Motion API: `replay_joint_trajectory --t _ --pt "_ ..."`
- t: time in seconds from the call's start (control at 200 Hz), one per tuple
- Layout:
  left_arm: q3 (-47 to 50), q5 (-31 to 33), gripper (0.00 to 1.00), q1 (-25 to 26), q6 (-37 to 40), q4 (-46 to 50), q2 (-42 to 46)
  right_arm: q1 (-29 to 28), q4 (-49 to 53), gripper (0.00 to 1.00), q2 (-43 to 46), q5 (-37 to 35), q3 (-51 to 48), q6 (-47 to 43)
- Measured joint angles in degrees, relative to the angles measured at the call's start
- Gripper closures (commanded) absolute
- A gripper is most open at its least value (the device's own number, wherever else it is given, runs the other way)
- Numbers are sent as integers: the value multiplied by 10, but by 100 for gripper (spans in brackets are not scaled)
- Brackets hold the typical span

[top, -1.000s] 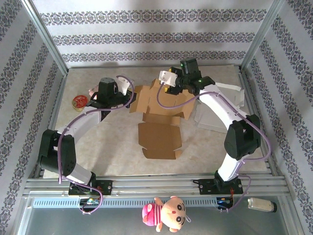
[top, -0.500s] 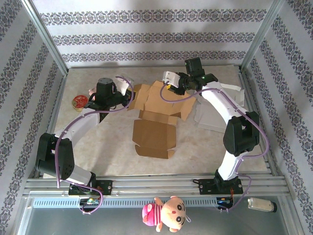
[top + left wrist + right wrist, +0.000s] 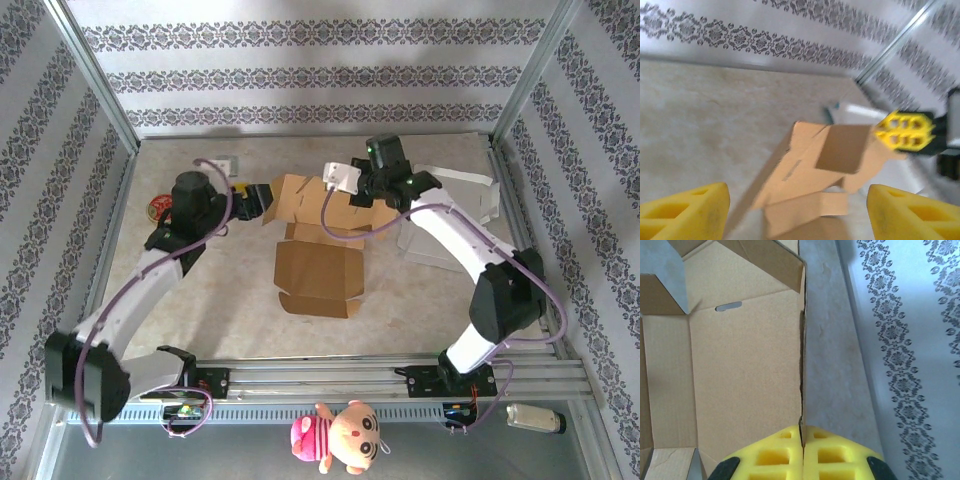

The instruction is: Fold the paper box

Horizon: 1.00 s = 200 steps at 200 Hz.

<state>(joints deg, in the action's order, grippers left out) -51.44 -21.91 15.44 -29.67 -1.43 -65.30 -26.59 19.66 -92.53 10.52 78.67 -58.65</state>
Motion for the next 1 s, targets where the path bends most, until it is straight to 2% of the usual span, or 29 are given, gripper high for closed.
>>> replay_joint_trajectory --t 0.07,0.155,0.29,0.445,0.565,0.69,0.755,0.999 --pt "31 -1 33 4 -115 -12 34 -23 -38 97 14 -42 -38 -14" --pt "57 -5 34 6 -231 -17 33 -48 -95 97 21 -94 -89 -34" --pt "72 -11 37 7 -334 -16 1 -70 -162 97 22 -155 -151 -64" --pt "71 -27 50 7 -390 -49 -48 -78 -244 97 22 -204 -195 -97" --pt "59 -47 55 16 -423 -91 -114 -81 -310 97 24 -233 -222 -124" --pt "35 -60 56 37 -440 -116 -165 -85 -367 96 24 -253 -240 -149" --pt "17 -66 53 45 -443 -129 -184 -86 -396 96 24 -261 -248 -159" --pt "-45 -86 53 46 -450 -183 -255 -89 -450 95 24 -263 -266 -183"
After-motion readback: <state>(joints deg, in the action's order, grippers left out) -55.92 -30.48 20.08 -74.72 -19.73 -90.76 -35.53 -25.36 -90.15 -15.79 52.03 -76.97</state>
